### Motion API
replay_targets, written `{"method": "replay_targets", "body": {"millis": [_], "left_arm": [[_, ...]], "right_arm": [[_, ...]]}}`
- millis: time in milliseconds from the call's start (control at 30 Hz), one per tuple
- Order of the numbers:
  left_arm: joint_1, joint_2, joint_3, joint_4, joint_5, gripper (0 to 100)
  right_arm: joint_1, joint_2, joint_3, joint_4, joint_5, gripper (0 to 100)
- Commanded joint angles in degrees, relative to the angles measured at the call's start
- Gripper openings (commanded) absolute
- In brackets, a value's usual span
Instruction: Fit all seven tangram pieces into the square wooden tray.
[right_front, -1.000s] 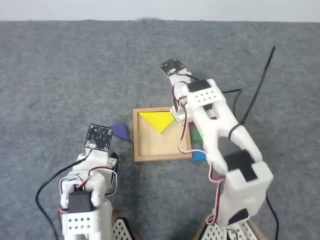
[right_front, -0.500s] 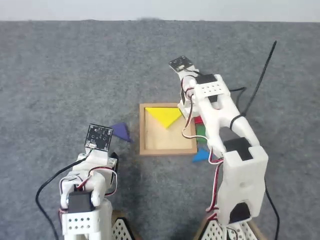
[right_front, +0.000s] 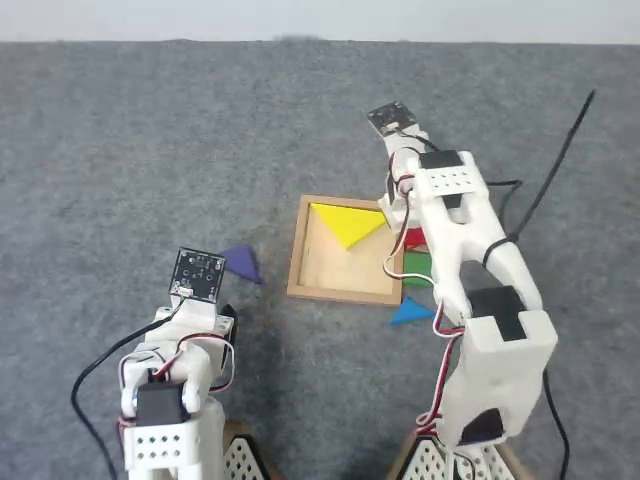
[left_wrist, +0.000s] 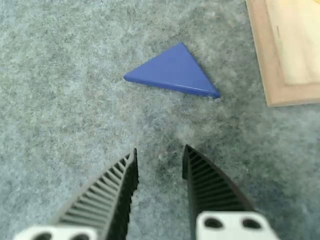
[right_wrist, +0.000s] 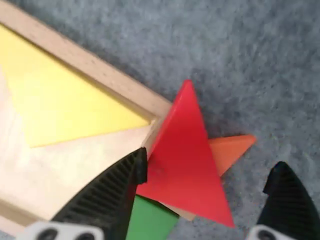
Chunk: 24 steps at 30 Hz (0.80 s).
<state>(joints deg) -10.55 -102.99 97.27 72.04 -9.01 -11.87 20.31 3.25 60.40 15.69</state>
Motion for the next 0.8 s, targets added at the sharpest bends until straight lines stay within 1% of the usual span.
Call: {"method": "replay_targets", "body": {"millis": [0,233,300,400,500,600,667,767], "left_arm": [[-0.4,-1.1,-0.8,0.3,0.5,14],[-0.4,-1.1,-0.8,0.3,0.5,14],[-0.4,-1.1,-0.8,0.3,0.5,14],[-0.4,-1.1,-0.8,0.3,0.5,14],[-0.4,-1.1,-0.8,0.3,0.5,14],[-0.4,-1.1,-0.8,0.3,0.5,14],[-0.4,-1.1,-0.8,0.3,0.5,14],[-0.4,-1.1,-0.8,0.3,0.5,14]], "right_arm": [[2.6,-3.6,-0.4,-1.6,-1.1,36.9],[5.2,4.5,-4.0,-1.9,-1.1,36.9],[5.1,6.8,-5.5,-0.9,-0.7,36.9],[4.2,8.7,-6.7,1.5,2.0,36.9],[3.5,9.5,-6.3,2.2,3.9,36.9],[3.0,9.6,-6.3,5.1,4.4,36.6],[2.9,9.6,-6.3,6.8,4.2,33.8],[3.0,9.6,-6.2,8.7,4.0,27.0]]}}
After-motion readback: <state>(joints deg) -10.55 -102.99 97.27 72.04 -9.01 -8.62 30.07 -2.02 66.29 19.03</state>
